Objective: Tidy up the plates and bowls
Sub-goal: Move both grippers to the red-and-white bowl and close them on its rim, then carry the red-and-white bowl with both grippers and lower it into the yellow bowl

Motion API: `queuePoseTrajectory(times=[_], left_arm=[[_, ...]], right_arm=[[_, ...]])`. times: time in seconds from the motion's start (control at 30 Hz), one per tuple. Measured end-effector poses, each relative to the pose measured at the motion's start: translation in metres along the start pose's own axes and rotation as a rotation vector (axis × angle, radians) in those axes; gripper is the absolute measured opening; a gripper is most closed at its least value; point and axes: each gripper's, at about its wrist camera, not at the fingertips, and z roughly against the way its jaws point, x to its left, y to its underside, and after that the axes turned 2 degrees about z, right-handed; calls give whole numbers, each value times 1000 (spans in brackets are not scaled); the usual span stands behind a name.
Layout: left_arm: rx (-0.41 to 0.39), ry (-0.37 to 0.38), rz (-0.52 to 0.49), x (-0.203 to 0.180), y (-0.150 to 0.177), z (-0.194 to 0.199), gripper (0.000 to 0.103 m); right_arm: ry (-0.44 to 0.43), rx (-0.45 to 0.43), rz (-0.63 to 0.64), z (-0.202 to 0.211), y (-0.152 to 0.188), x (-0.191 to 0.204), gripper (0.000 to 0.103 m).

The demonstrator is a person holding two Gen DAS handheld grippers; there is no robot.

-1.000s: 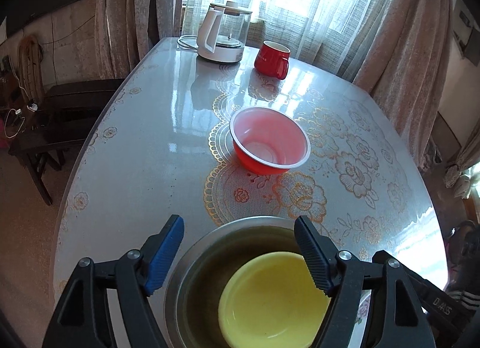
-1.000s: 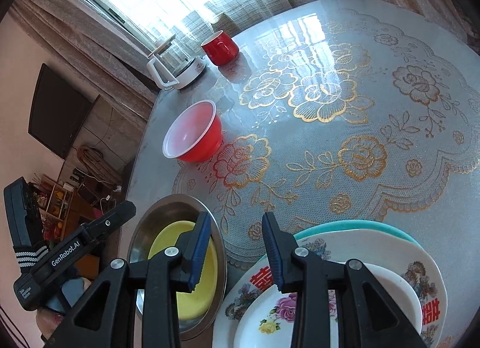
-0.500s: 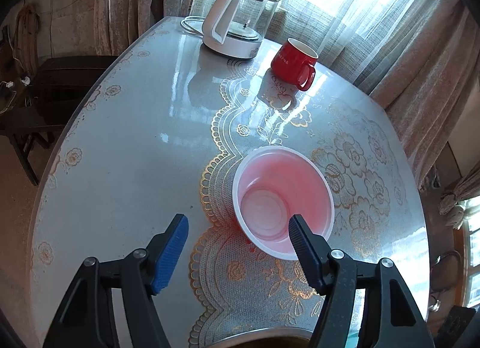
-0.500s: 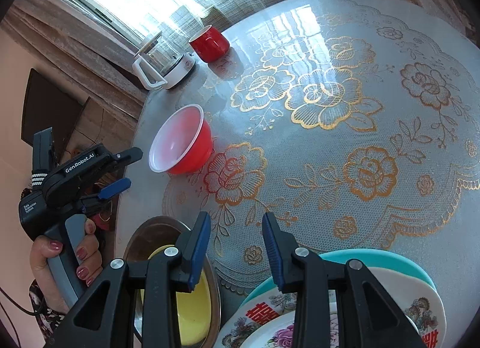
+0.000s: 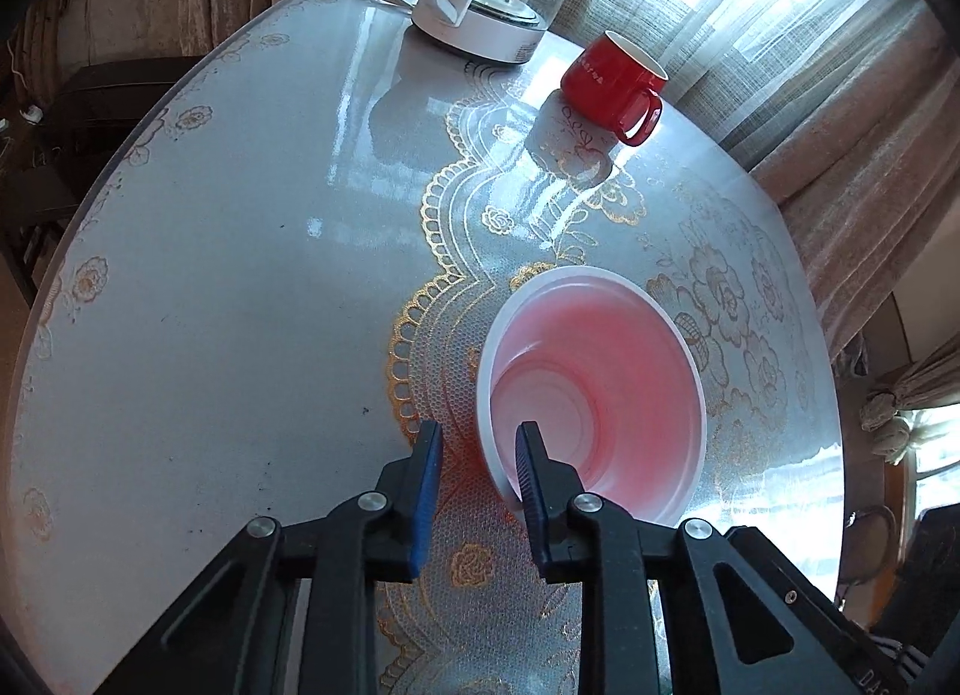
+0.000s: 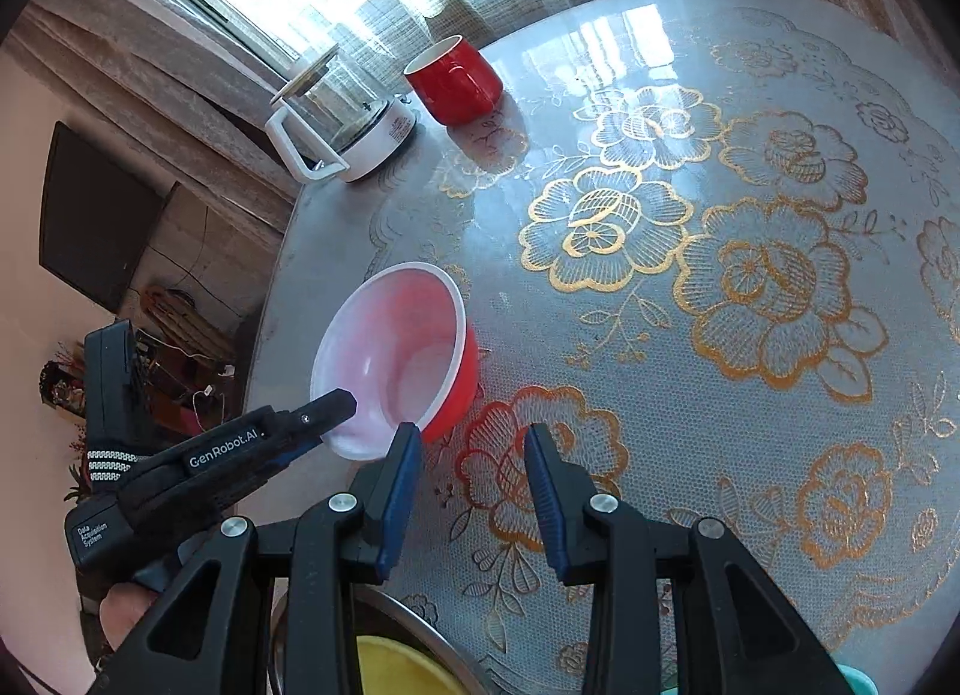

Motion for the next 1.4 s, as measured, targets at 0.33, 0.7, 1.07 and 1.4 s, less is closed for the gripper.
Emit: queuePoseTrajectory(times=[0.33, 0.7, 1.07, 1.4], left_arm=[[0, -30, -48, -4, 4, -6, 12], [-68, -1, -113, -11, 28, 21, 9], [-191, 1, -177, -20, 81, 66, 9], [-260, 36, -184, -19, 119, 96, 9]], right_arm=[[-29, 34, -30, -38, -15, 5, 25], [-67, 33, -43, -25, 2, -2, 12], [-107, -30, -49, 28, 40, 3, 12], [-155, -95, -53, 67, 76, 5, 12]])
